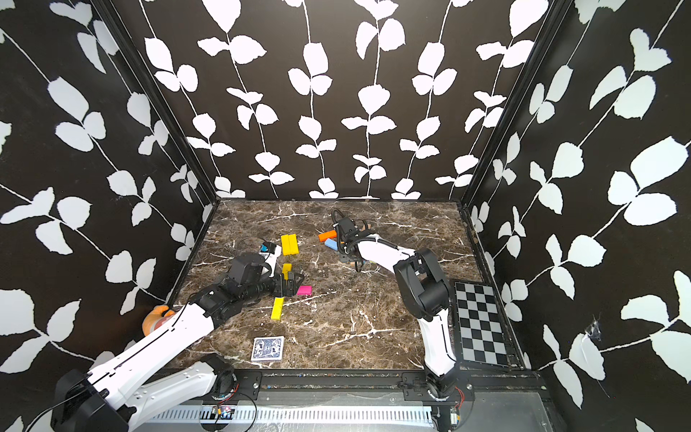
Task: Assemble the letter h with building blocks
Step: Assemble the building block at the center of the board, then pick up the building block from the center of the board.
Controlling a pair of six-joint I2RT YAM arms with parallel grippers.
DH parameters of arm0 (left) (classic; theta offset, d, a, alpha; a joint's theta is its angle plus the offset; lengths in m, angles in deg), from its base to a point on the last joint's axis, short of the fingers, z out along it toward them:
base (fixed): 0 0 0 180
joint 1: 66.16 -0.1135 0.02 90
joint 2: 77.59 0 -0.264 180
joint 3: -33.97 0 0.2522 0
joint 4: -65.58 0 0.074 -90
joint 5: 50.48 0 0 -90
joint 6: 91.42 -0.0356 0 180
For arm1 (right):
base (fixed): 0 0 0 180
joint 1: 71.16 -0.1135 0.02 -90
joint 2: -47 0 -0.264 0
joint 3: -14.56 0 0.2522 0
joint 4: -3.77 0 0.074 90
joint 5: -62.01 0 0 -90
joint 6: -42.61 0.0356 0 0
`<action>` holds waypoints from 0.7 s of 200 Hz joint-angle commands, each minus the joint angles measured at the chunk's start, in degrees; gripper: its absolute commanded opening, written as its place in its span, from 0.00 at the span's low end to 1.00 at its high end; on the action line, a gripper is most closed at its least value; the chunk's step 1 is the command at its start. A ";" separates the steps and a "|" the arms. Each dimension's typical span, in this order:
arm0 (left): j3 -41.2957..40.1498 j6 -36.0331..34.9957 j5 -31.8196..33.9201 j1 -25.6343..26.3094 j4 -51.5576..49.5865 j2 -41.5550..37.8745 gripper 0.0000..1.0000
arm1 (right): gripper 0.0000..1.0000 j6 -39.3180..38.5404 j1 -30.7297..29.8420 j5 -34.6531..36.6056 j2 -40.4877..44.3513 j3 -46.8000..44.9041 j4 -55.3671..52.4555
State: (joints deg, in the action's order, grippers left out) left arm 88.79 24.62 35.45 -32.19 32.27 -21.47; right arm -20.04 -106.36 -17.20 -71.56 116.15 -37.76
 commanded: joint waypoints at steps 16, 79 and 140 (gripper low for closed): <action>-1.10 -0.66 -0.07 -0.27 -1.26 -1.80 0.99 | 0.53 -1.31 0.13 2.30 -2.37 2.50 -3.28; -1.73 -0.47 0.54 -0.31 -2.06 -3.16 0.99 | 0.46 -2.36 0.72 3.57 -7.24 7.33 -5.62; -1.86 -0.58 0.69 -0.31 -2.00 -2.87 0.99 | 0.42 -2.05 2.13 3.87 -7.65 5.70 -5.80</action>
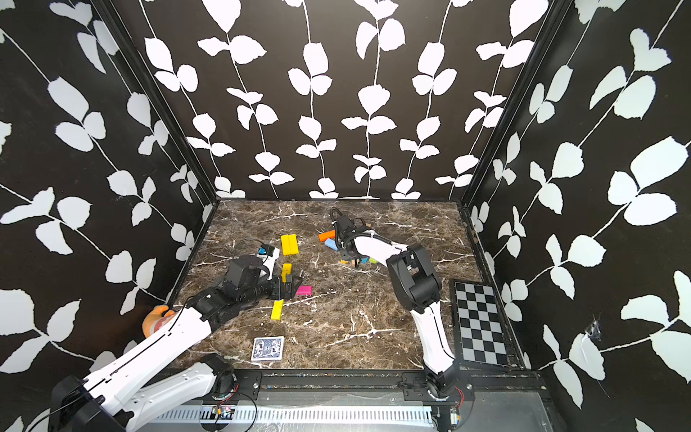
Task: Assemble the letter h with building blocks
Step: Pick up the building block from the center of the board.
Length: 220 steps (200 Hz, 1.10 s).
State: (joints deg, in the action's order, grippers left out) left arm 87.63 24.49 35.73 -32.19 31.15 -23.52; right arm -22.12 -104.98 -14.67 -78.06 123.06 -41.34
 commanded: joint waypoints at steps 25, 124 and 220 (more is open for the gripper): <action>-0.71 -0.61 0.43 -0.39 -0.87 -0.67 0.99 | 0.45 -0.33 0.94 -0.24 -0.51 -3.56 0.23; -1.48 0.68 -0.12 -0.37 0.50 -4.06 0.99 | 0.27 3.70 0.70 -3.27 3.20 -6.65 2.71; -3.51 0.39 2.98 -0.58 0.95 -10.90 0.99 | 0.23 21.66 -18.43 -1.46 21.62 -17.65 -1.97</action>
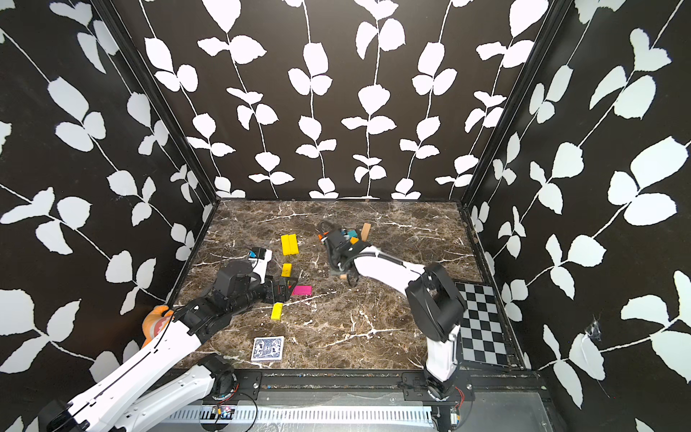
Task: Assemble the letter h with building blocks
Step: Pick up the building block from the center of the board.
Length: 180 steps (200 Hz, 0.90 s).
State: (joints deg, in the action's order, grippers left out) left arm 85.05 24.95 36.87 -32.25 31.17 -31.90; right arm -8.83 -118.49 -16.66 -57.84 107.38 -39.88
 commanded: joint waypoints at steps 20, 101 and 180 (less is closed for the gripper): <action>-1.15 0.10 3.35 -0.60 0.87 -4.83 0.99 | 0.23 12.69 -10.29 1.51 1.20 -1.56 -4.05; -2.74 3.84 13.00 -0.60 -1.92 -17.31 0.99 | 0.24 25.16 -20.55 5.10 -7.07 4.19 -6.06; -2.68 3.79 17.16 -0.64 -1.59 -24.77 0.99 | 0.24 27.44 -22.37 6.03 -12.46 10.07 -9.41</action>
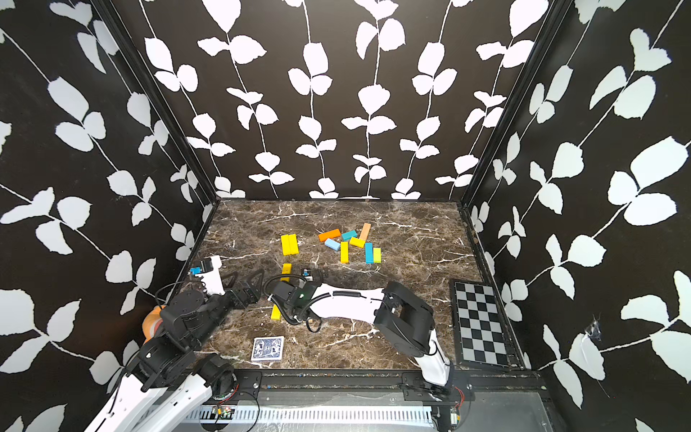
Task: Assemble the letter h with building blocks
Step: Pick up the building block from the center of the board, then assemble the building block at the center of the board.
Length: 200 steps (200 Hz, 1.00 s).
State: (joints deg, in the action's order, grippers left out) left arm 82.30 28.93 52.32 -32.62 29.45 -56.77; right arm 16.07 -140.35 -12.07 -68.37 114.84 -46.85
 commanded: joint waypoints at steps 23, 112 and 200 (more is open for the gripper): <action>0.24 -0.53 1.70 -0.22 0.26 0.19 0.99 | 0.23 2.98 -0.53 0.87 -3.14 2.95 -1.73; 0.47 -1.23 3.63 -0.23 -0.49 -1.74 0.99 | 0.23 4.04 -0.42 1.21 -7.12 6.59 -3.28; 0.31 -1.87 3.59 -0.23 -0.74 -1.45 0.99 | 0.24 5.08 0.11 2.45 -9.47 9.05 -6.01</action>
State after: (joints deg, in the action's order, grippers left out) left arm 82.32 27.99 55.45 -32.62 28.94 -58.52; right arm 18.67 -140.39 -11.76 -76.37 122.55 -49.95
